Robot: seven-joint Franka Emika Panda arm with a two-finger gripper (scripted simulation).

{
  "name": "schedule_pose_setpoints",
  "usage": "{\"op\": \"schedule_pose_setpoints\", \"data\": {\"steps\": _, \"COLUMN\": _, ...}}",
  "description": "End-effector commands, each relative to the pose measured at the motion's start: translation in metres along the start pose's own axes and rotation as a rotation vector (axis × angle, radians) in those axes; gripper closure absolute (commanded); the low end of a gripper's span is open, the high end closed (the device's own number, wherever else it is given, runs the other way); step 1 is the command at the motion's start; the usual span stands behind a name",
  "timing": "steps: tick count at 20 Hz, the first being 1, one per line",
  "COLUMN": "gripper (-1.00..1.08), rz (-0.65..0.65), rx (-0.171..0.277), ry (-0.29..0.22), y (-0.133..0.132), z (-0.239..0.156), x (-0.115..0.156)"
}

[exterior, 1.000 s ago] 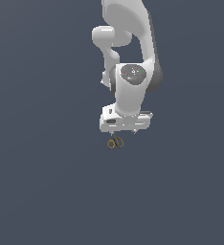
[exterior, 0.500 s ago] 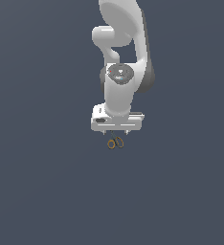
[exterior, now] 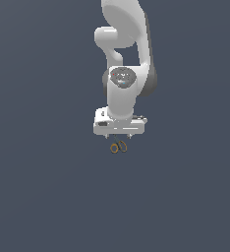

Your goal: Pick up the object and move it to a goal position.

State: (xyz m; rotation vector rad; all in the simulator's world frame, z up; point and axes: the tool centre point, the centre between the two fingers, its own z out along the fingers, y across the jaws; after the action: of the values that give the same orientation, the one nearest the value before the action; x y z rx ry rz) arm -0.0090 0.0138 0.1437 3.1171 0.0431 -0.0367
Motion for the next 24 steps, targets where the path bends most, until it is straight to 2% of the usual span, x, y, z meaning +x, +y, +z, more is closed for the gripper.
{"op": "schedule_pose_setpoints", "data": {"steps": 1, "gripper": -0.92, "rz": -0.003, "rx": 0.002, "ry": 0.001, "y": -0.001, "z": 0.007, "x": -0.005}}
{"op": "schedule_pose_setpoints", "data": {"steps": 15, "gripper": -0.92, "rz": -0.027, "rx": 0.019, "ry": 0.018, "y": -0.004, "z": 0.07, "x": -0.06}}
{"op": "schedule_pose_setpoints", "data": {"steps": 24, "gripper": -0.92, "rz": -0.034, "rx": 0.023, "ry": 0.024, "y": -0.005, "z": 0.087, "x": -0.081}}
